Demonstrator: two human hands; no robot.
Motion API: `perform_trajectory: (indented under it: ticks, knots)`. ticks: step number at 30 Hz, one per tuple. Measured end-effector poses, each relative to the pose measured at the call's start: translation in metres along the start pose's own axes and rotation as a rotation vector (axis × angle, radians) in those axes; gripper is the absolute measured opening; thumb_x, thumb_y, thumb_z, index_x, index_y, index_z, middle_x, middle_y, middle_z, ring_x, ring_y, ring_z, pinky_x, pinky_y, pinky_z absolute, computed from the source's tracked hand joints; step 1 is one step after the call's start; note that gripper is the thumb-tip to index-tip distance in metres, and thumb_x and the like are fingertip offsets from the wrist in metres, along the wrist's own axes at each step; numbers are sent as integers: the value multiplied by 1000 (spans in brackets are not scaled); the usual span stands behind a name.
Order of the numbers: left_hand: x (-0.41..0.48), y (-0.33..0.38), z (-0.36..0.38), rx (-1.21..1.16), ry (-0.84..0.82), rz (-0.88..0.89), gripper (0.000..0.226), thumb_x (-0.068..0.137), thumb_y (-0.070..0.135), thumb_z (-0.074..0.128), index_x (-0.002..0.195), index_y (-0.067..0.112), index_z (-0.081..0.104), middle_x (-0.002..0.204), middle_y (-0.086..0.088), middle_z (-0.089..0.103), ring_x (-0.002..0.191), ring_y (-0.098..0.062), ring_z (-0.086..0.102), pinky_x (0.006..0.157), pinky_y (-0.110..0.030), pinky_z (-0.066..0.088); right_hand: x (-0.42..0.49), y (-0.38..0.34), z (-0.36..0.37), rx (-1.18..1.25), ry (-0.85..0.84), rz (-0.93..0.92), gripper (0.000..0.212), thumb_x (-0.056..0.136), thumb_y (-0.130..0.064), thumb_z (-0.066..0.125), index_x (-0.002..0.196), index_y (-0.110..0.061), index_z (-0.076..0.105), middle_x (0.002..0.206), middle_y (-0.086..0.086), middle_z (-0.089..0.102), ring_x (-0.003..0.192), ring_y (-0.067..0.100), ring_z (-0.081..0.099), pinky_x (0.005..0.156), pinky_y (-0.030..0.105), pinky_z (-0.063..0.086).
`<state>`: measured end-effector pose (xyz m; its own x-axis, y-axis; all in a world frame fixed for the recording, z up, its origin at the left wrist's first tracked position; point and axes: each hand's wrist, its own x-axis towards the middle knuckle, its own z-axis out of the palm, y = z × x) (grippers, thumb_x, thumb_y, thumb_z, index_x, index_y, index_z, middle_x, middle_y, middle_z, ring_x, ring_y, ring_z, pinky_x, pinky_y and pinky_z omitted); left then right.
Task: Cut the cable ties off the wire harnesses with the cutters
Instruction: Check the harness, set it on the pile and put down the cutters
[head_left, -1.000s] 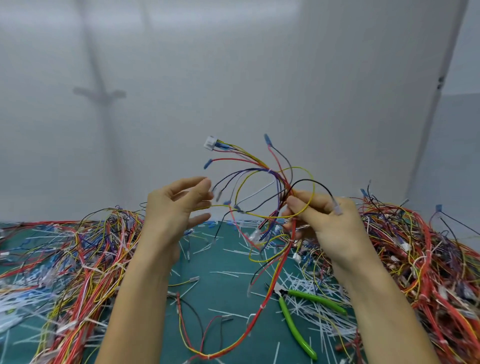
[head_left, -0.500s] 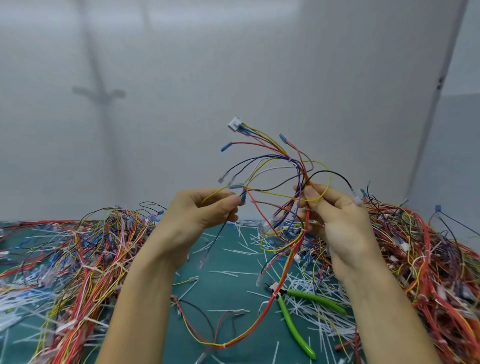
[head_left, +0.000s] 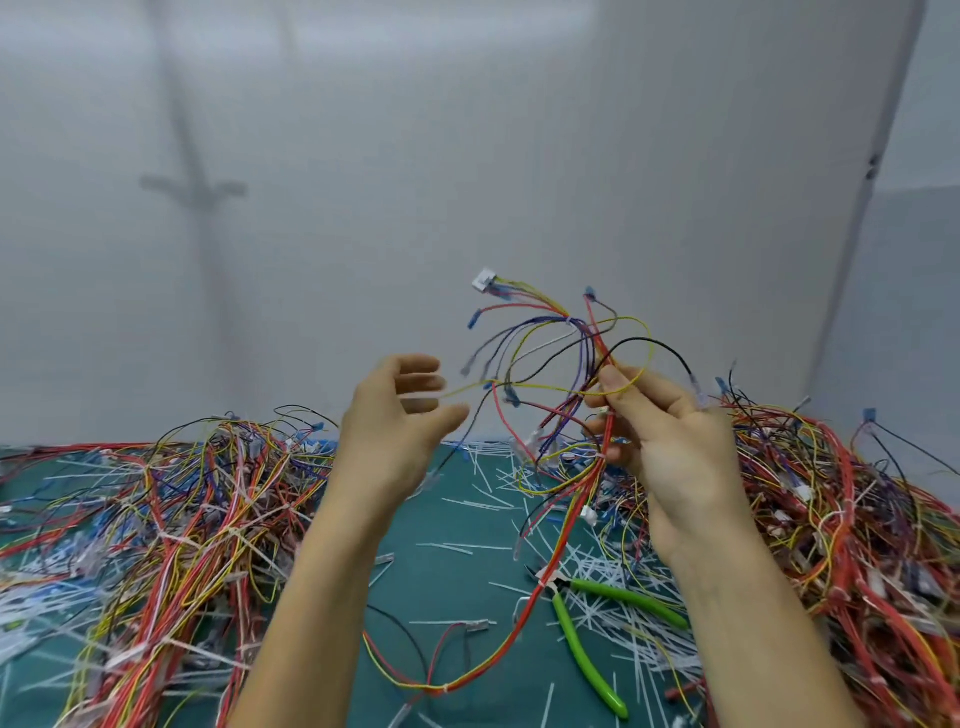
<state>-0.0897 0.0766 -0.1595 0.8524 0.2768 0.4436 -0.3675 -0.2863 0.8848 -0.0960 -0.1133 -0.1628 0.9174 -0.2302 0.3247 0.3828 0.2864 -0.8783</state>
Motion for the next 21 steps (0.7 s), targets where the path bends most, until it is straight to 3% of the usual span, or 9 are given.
perform_trajectory:
  ticks: [2,4,7,9,11,16,21]
  knots:
    - [-1,3,3,19,109,53,35,80,-8,61,101,19,56,99,6,66,91,-10,66,85,-33,53,-1,2,2,-12,11,-35,6,90,-14,68,88,-16,73,66,-4,72,53,5,63,40,14,40]
    - [-3,7,5,-26,116,101,30,82,-6,58,93,22,55,91,8,67,86,-9,67,81,-32,52,-4,4,7,-40,-6,-61,11,89,-11,68,83,-17,74,66,-2,72,53,6,64,40,14,39]
    - [-9,11,12,-44,-129,114,8,86,18,72,85,18,64,79,4,73,74,-12,72,77,-35,55,-8,8,15,-53,-44,-101,19,89,-7,68,76,-18,74,63,-3,71,54,3,61,42,13,39]
    - [-12,10,19,-8,-270,97,31,77,44,78,81,15,69,75,0,75,72,-15,73,77,-37,56,-11,10,20,-69,-69,-137,22,89,-5,67,76,-20,75,63,-6,71,55,-2,60,45,11,40]
    - [-16,10,25,1,-339,76,46,65,55,77,83,12,71,76,1,75,73,-14,72,73,-35,55,-13,10,22,-97,-119,-149,24,92,-6,64,81,-24,76,72,-7,75,60,-3,63,51,10,43]
    - [-15,9,20,36,-356,95,45,60,47,85,94,22,72,91,5,75,81,-19,74,76,-37,59,-13,6,23,-98,-257,-127,36,101,-3,47,95,-27,73,92,-6,78,86,5,73,69,14,54]
    - [-13,9,15,-44,-347,75,29,70,29,83,90,12,71,85,-1,76,78,-16,74,68,-29,60,-14,7,23,-131,-348,-111,30,102,-7,46,119,-13,70,105,-6,76,101,9,71,88,24,56]
